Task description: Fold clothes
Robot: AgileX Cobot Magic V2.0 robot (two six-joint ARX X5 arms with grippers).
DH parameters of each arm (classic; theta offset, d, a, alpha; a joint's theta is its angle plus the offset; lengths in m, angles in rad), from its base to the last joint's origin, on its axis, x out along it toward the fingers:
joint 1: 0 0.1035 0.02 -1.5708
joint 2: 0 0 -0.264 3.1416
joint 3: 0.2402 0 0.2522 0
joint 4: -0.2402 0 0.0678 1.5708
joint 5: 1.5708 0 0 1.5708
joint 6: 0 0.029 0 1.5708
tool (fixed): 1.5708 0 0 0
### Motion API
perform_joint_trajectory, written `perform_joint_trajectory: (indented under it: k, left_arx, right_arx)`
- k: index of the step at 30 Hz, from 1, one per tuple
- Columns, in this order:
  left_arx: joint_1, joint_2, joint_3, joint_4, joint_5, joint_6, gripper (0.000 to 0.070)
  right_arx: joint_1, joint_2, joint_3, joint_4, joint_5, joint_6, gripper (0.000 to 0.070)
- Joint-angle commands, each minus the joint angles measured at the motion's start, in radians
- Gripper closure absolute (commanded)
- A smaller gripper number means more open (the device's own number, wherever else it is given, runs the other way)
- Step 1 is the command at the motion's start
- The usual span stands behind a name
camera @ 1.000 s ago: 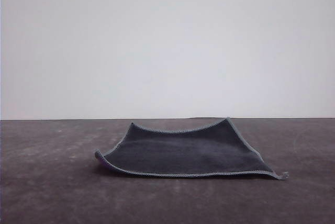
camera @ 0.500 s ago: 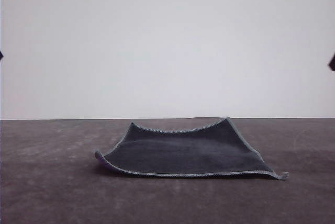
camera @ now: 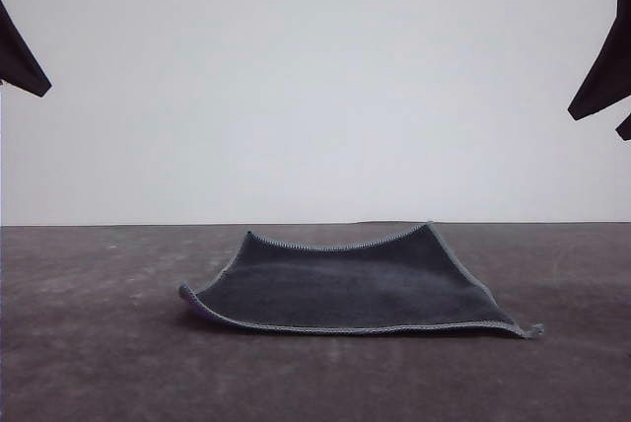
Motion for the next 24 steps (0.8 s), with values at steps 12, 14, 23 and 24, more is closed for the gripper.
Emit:
perform_joint_trajectory:
  k: [12,14,23,24]
  left_arx:
    - [0.003,0.030,0.017,0.014,-0.010,-0.315,0.0281]
    - [0.008,0.062,0.018,0.006,-0.003,-0.351,0.0279]
    - [0.011,0.289,0.021,0.080,0.109,-0.378,0.0273]
    - [0.011,0.317,0.021,0.104,0.122,-0.378,0.0273]
  right_arx:
    - [-0.010,0.005,0.015,0.018,0.052,0.228,0.0303]
    - [-0.019,0.006,0.016,0.018,0.046,0.280,0.0303]
    - [-0.073,0.159,0.016,0.060,-0.081,0.330,0.0303]
    - [-0.079,0.188,0.016,0.080,-0.096,0.330,0.0303]
